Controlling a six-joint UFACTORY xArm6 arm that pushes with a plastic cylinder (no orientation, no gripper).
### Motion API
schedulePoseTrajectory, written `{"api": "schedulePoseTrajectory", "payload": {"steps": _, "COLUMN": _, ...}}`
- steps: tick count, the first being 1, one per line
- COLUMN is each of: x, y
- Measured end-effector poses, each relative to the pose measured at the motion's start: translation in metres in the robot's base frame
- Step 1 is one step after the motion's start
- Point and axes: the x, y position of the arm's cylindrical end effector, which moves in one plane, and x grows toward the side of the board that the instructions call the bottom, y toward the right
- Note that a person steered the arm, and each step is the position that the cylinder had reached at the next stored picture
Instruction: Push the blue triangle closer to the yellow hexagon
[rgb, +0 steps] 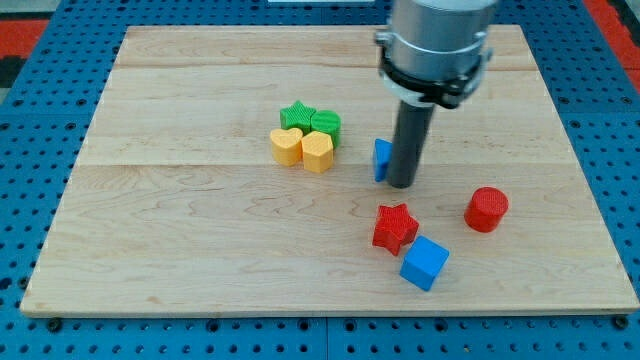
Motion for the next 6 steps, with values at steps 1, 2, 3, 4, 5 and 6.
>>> {"api": "schedulePoseTrajectory", "payload": {"steps": 1, "x": -0.002, "y": 0.057}}
{"api": "schedulePoseTrajectory", "payload": {"steps": 2, "x": -0.029, "y": 0.044}}
{"api": "schedulePoseTrajectory", "payload": {"steps": 3, "x": -0.034, "y": 0.0}}
{"api": "schedulePoseTrajectory", "payload": {"steps": 4, "x": -0.031, "y": 0.012}}
{"api": "schedulePoseTrajectory", "payload": {"steps": 5, "x": 0.003, "y": 0.009}}
{"api": "schedulePoseTrajectory", "payload": {"steps": 6, "x": -0.011, "y": -0.011}}
